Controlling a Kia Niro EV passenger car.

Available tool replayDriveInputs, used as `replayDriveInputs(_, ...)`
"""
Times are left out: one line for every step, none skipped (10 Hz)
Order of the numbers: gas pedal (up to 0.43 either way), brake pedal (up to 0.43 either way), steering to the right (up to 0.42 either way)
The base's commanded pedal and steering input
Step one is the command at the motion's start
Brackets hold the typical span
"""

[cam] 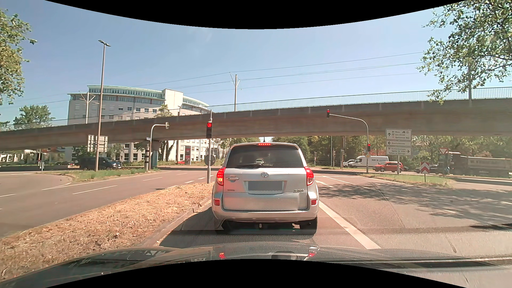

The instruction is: Follow the waypoints while adhering to traffic rules and regulations

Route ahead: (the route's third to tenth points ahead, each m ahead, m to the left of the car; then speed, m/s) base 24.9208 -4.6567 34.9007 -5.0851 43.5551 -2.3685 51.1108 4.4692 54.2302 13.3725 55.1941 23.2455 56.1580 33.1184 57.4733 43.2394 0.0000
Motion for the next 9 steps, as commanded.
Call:
replayDriveInputs(0.000, 0.232, 0.000)
replayDriveInputs(0.000, 0.232, -0.001)
replayDriveInputs(0.000, 0.232, -0.001)
replayDriveInputs(0.000, 0.232, 0.000)
replayDriveInputs(0.000, 0.232, -0.001)
replayDriveInputs(0.000, 0.232, -0.001)
replayDriveInputs(0.000, 0.232, -0.001)
replayDriveInputs(0.000, 0.232, 0.000)
replayDriveInputs(0.000, 0.232, -0.001)
